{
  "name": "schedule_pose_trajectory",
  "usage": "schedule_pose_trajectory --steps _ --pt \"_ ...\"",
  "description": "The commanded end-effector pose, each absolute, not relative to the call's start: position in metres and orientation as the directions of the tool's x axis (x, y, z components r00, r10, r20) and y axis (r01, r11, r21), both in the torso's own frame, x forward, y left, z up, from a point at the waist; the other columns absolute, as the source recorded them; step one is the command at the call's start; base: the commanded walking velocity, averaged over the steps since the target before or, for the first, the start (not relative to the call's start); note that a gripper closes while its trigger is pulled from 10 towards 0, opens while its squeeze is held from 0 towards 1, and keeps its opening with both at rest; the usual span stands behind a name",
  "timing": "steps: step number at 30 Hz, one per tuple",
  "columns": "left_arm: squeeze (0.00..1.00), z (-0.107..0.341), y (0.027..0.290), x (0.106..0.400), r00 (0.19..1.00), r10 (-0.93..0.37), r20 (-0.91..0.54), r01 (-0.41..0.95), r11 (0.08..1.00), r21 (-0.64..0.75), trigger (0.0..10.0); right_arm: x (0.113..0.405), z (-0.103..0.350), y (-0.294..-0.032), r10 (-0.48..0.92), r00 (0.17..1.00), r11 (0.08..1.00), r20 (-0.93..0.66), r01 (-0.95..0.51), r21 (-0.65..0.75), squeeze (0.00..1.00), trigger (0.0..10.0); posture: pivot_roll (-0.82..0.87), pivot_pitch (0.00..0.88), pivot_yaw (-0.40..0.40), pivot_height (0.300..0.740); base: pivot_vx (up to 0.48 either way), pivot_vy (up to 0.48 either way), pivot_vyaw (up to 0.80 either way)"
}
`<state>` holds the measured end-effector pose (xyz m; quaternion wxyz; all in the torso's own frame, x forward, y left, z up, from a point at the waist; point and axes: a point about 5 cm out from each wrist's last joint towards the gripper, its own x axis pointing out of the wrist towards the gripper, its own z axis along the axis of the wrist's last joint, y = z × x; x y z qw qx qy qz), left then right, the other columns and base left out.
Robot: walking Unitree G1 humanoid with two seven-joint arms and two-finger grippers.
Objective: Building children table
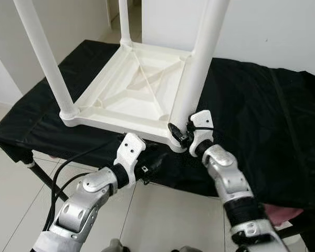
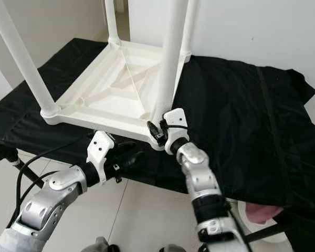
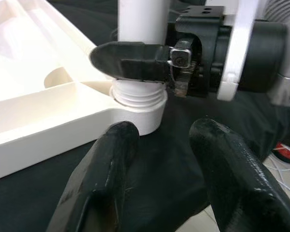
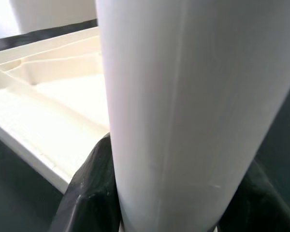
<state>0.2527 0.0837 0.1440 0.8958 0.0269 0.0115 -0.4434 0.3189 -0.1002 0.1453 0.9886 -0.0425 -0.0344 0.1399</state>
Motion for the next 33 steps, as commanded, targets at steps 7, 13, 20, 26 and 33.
schedule_pose_trajectory --steps 7,13,20,26,33 --pt "0.00 0.147 0.083 0.254 0.606 -0.794 -0.039 0.795 0.605 0.036 10.0 0.313 0.145 -0.093 0.143 0.988 0.987 0.056 -0.138 -0.080 0.00 10.0 -0.06 0.062 0.008 0.740 0.000 0.000 0.00" --pt "0.00 0.147 0.083 0.255 0.604 -0.796 -0.039 0.797 0.603 0.038 10.0 0.313 0.151 -0.100 0.166 0.984 0.985 0.069 -0.162 -0.054 1.00 10.0 -0.06 0.056 0.006 0.740 0.000 0.000 0.00" --pt "0.00 0.148 0.084 0.257 0.607 -0.794 -0.035 0.794 0.606 0.041 10.0 0.320 0.158 -0.115 0.299 0.951 0.954 0.076 -0.297 -0.040 1.00 10.0 -0.07 0.051 0.005 0.740 0.000 0.000 0.00" --pt "0.00 0.148 0.083 0.255 0.604 -0.796 -0.033 0.797 0.603 0.039 10.0 0.329 0.157 -0.125 0.549 0.835 0.831 0.030 -0.542 -0.130 0.00 10.0 -0.07 0.054 0.004 0.740 0.000 0.000 0.00" --pt "0.00 0.149 0.082 0.256 0.599 -0.800 -0.034 0.801 0.597 0.041 10.0 0.341 0.155 -0.120 0.675 0.737 0.715 -0.025 -0.662 -0.224 0.00 10.0 -0.08 0.044 0.010 0.740 0.000 0.000 0.00"
